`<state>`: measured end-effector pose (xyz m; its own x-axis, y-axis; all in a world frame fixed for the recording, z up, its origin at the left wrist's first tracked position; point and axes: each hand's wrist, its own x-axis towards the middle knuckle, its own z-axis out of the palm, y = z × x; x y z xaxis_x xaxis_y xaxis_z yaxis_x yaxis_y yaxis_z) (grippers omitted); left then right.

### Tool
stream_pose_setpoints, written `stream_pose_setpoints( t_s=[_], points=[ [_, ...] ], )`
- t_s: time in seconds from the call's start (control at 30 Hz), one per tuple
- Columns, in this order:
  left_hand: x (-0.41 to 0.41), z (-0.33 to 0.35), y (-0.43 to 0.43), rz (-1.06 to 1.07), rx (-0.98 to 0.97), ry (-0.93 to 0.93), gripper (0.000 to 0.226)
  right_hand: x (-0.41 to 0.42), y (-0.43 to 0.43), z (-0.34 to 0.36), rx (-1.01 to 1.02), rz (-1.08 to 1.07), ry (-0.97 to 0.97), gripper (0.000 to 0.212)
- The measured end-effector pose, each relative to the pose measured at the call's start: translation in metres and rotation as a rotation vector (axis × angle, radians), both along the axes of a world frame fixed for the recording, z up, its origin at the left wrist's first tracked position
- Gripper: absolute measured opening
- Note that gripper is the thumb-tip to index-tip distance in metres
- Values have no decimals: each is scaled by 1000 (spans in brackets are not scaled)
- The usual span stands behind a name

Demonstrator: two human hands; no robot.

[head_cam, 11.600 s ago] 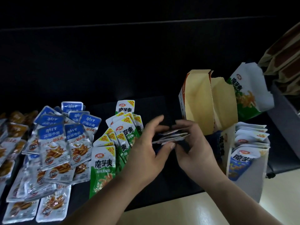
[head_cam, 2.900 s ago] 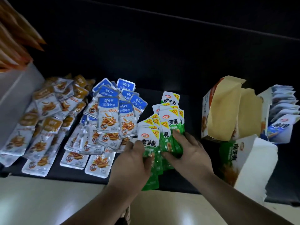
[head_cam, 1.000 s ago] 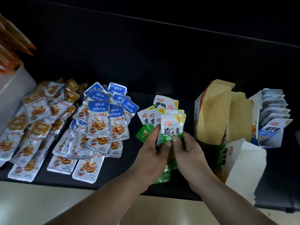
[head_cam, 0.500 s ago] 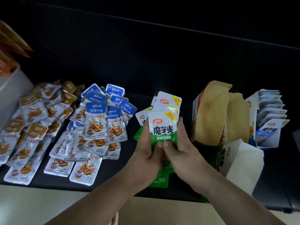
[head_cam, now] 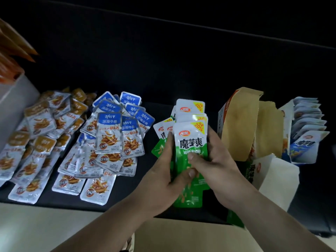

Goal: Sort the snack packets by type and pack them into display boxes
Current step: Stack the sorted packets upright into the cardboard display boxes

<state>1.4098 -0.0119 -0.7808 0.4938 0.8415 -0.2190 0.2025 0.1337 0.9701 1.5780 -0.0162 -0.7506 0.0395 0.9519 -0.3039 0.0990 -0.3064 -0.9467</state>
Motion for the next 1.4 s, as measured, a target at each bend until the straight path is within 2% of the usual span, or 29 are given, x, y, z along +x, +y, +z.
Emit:
stream_pose_setpoints(
  t_s=[0.07,0.13,0.2,0.33,0.57,0.67,0.8,0.97,1.07,1.23,1.33,1.4],
  points=[
    [1,-1,-7,106,-207,-81,79,-2,4,-2,18,-19,21,75],
    [2,-1,-11,134,-450,-120,58,-1,8,-3,50,-37,42,75],
    [2,-4,-13,122,-522,-153,43,2,9,-4,67,-35,92,72],
    [1,-7,-12,146,-424,-171,36,9,8,-2,70,-2,231,64],
    [-3,-2,-3,209,-253,-90,31,12,11,1,71,63,340,72],
    [-4,-2,1,277,-228,-90,42,11,9,0,59,70,338,73],
    [-6,-5,2,274,-179,-120,82,10,8,-2,19,58,332,72],
    [1,0,-2,182,-58,-44,52,10,5,0,17,49,361,72],
    [5,4,-5,164,-71,-35,46,8,7,8,57,23,401,78],
    [4,2,-6,174,-53,-25,52,0,14,32,19,-87,425,50],
    [1,-1,-9,114,-19,30,54,2,23,35,-92,-220,371,65],
    [-1,-2,-11,70,-11,73,52,0,31,35,-171,-294,250,81]
  ],
)
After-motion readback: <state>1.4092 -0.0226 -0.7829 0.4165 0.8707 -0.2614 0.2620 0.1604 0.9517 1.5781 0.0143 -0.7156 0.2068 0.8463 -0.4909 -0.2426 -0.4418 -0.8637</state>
